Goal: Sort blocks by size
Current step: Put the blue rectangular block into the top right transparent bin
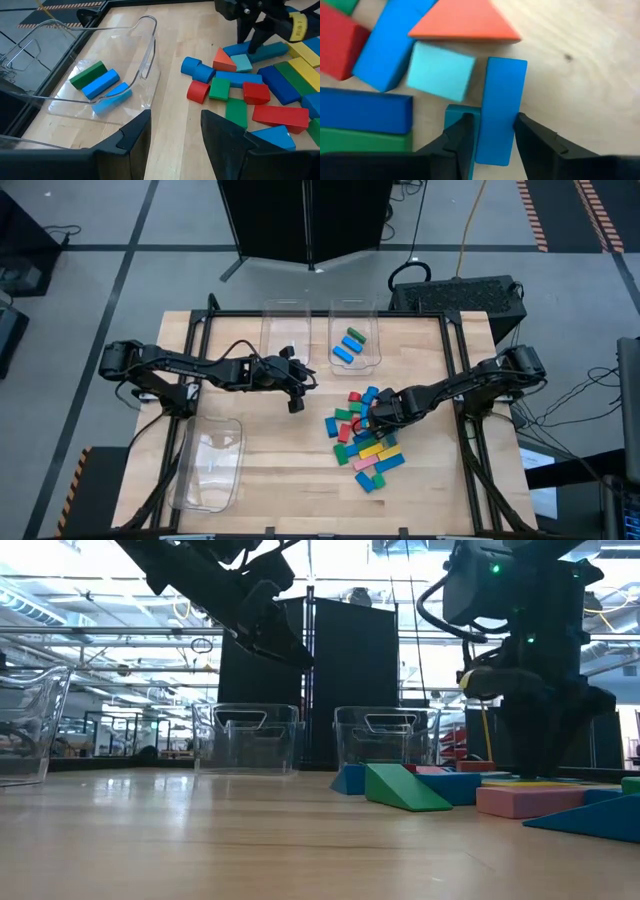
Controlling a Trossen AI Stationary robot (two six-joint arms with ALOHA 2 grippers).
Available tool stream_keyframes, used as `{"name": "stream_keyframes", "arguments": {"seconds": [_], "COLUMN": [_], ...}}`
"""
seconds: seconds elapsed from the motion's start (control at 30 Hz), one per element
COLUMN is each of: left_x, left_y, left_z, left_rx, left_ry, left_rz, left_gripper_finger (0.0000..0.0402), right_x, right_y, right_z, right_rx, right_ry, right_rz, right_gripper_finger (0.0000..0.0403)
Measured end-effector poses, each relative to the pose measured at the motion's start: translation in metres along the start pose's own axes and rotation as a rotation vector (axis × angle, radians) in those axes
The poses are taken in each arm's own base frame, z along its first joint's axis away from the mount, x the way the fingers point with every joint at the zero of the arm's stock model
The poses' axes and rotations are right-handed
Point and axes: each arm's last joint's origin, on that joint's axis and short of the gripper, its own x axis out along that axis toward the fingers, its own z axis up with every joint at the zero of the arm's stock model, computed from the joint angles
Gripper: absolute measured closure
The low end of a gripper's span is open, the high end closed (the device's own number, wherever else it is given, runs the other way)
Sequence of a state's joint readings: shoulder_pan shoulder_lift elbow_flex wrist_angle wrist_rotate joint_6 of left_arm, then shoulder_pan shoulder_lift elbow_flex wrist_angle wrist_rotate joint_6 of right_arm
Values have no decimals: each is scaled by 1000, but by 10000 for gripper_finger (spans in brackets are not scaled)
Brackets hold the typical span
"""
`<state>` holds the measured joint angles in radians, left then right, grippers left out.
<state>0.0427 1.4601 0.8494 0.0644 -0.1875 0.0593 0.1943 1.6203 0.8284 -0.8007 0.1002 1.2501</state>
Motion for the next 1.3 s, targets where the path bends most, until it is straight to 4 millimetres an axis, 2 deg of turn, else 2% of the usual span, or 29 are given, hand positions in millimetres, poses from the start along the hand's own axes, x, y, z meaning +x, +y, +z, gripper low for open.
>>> {"name": "stream_keyframes", "arguments": {"seconds": [0.23,0.47,0.63,0.93,1.3], "left_x": [0,0,0,0,0], "left_y": [0,1,1,0,0], "left_z": [0,0,0,0,0], "left_rx": [0,0,0,0,-1], "left_ry": [2,2,2,2,-1], "left_rz": [0,1,1,1,1], "left_gripper_finger": [228,228,228,228,228], "right_x": [-5,-28,-30,-11,2], "right_y": [-17,-34,-37,-39,-41], "right_z": [0,-4,-3,-3,1], "right_rx": [-25,31,39,2,-50], "right_ry": [19,6,-37,-82,-68], "right_rz": [-116,-119,-139,-82,-5], "right_gripper_finger": [271,271,271,270,271]}}
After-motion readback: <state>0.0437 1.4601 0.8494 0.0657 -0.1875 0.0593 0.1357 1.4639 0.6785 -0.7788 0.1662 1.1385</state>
